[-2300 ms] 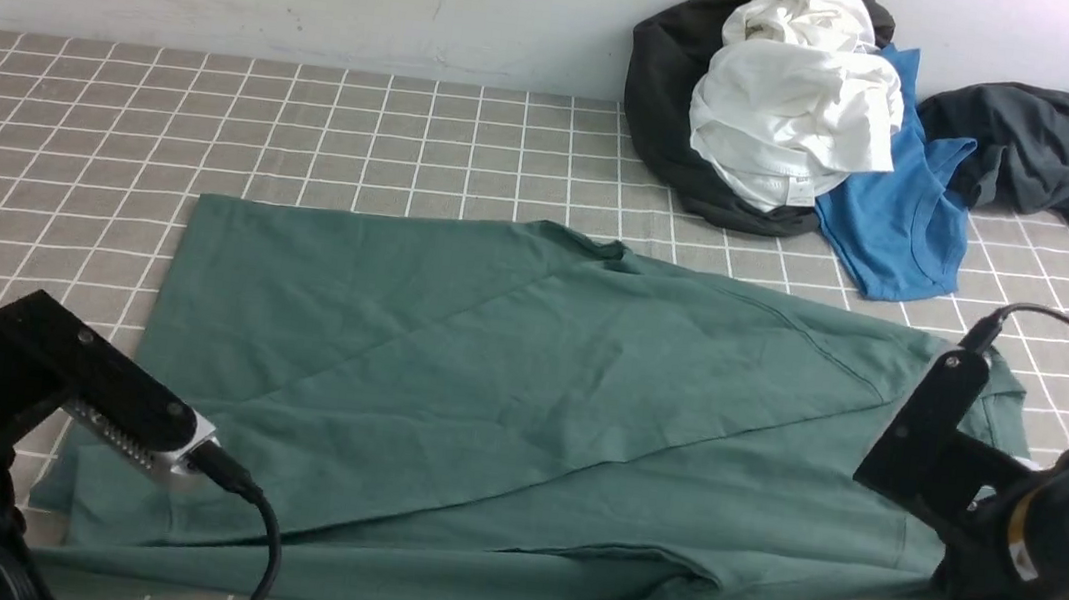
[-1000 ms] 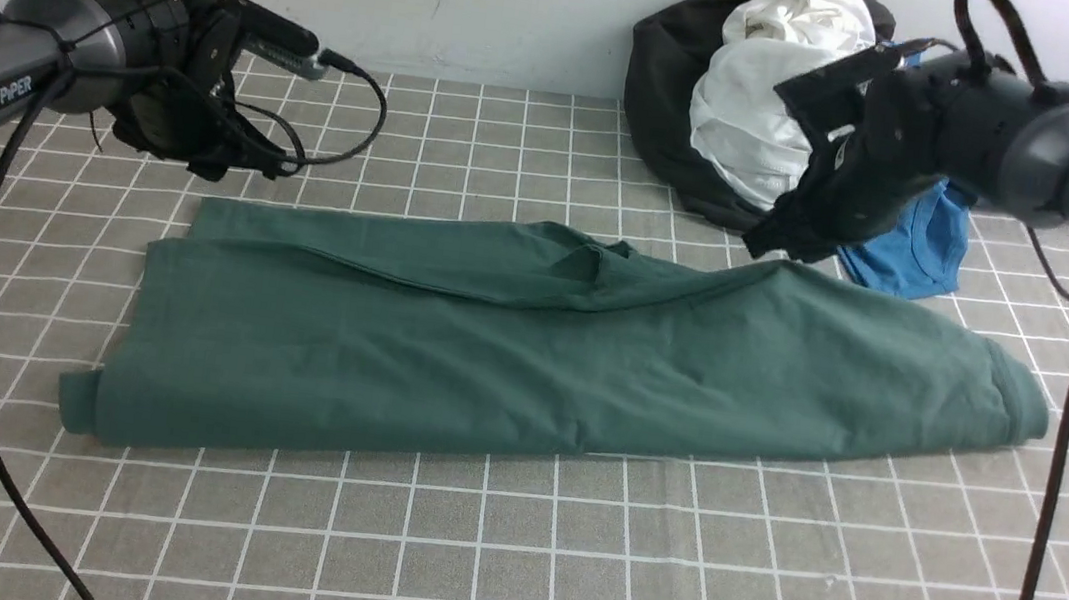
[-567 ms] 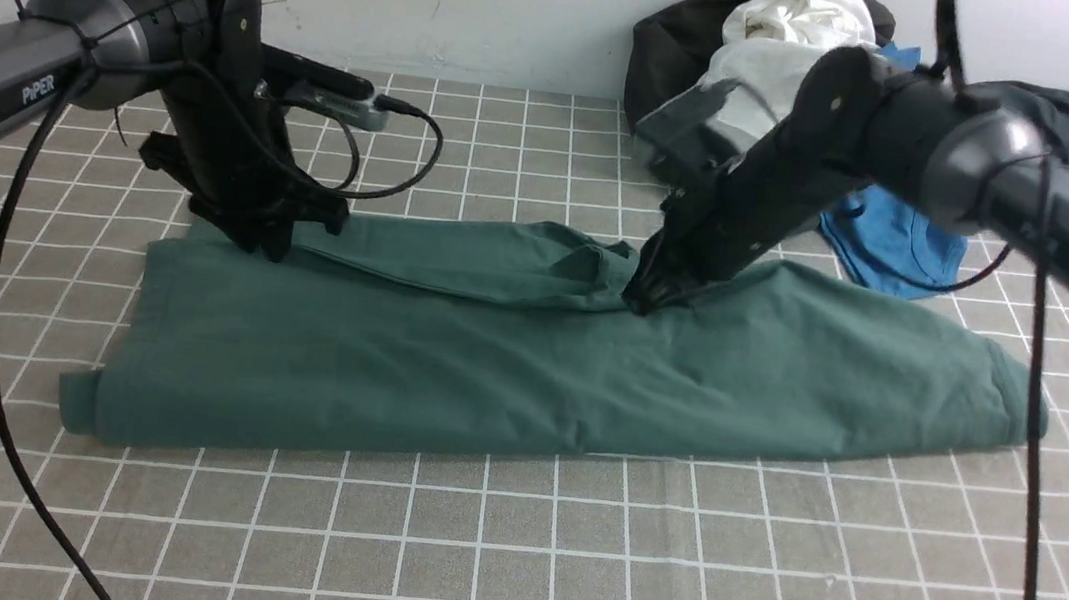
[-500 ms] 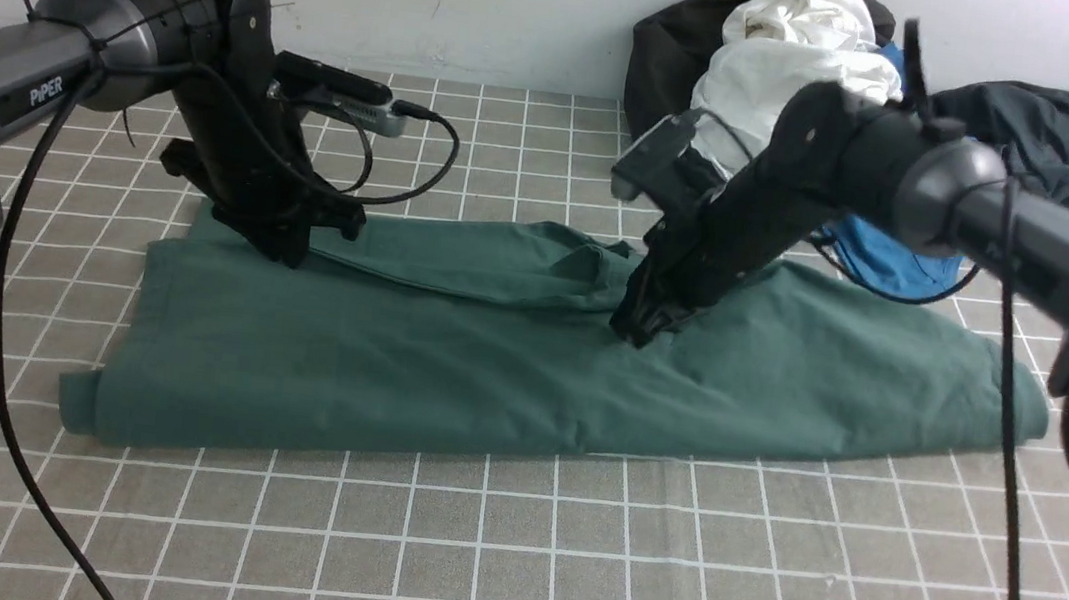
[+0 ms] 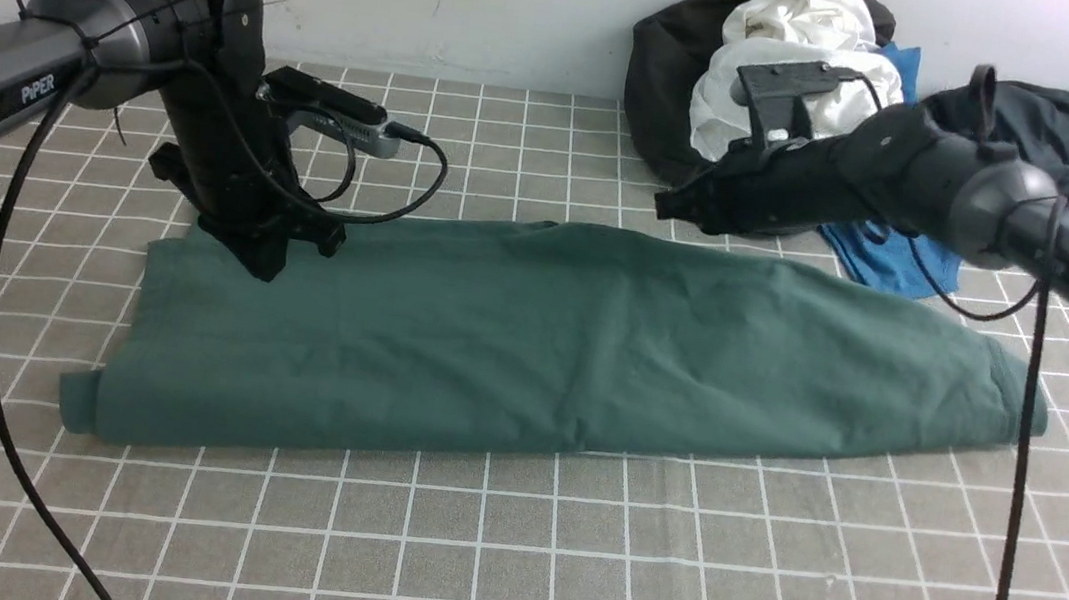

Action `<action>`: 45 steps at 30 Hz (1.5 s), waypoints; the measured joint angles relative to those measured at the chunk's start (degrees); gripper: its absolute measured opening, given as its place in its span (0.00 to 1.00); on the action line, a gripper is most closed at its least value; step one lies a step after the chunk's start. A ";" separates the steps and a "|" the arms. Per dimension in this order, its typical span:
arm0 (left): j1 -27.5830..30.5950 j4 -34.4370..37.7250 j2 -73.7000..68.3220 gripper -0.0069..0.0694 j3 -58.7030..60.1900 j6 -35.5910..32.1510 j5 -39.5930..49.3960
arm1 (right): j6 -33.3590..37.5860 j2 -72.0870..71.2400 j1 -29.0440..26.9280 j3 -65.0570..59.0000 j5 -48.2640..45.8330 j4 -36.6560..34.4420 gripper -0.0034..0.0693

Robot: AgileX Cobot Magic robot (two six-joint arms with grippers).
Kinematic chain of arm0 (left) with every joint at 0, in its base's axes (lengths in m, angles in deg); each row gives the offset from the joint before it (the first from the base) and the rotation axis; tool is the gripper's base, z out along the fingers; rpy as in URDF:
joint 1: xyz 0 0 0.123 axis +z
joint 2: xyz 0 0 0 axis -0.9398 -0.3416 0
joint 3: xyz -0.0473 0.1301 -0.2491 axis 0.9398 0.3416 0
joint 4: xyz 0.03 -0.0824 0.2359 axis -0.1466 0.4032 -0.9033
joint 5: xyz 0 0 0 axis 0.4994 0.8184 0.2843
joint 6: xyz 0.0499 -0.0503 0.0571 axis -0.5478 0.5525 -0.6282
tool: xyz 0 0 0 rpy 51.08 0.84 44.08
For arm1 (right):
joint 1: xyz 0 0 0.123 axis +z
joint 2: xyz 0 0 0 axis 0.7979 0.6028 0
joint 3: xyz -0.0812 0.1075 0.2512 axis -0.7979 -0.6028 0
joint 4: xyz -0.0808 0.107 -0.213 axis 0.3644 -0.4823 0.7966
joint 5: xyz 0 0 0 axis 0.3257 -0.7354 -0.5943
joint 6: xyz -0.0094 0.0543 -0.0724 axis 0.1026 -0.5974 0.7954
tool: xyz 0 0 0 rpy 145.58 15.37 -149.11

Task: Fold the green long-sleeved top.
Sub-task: Use both arms to drag the lower edge of the fabric forward and fold it over the upper edge, then use the right arm to clamp the right edge of the fabric

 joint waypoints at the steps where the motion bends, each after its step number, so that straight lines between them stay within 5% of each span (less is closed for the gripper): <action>1: 0.80 -0.38 0.74 0.08 0.00 0.00 0.74 | -0.97 -1.30 -0.63 0.00 -4.28 2.37 0.03; 9: 6.32 1.16 12.91 0.08 0.00 -0.06 2.91 | -14.14 -14.28 -7.09 0.00 -29.13 21.14 0.03; 17: 11.88 6.54 12.38 0.11 1.07 0.11 -1.32 | -16.33 -15.82 -10.75 0.00 -31.17 18.76 0.03; 23: 13.84 10.95 0.33 0.44 1.54 0.25 -7.37 | -16.00 -13.01 -8.67 -0.06 -31.35 14.60 0.03; 28: 13.84 11.48 -3.41 0.54 1.54 0.73 -12.08 | -15.50 -12.73 -7.90 -0.06 -31.39 14.02 0.03; 31: 13.84 11.42 -4.60 0.49 1.54 1.13 -14.77 | -15.50 -12.73 -7.90 -0.06 -31.39 14.05 0.03; 37: 13.84 11.72 -5.02 0.13 1.54 1.24 -16.65 | -15.50 -12.73 -7.90 -0.06 -31.39 14.05 0.03; 45: 13.84 13.36 0.90 0.09 1.54 -0.22 -18.19 | -15.43 -12.73 -7.90 -0.06 -31.39 14.05 0.03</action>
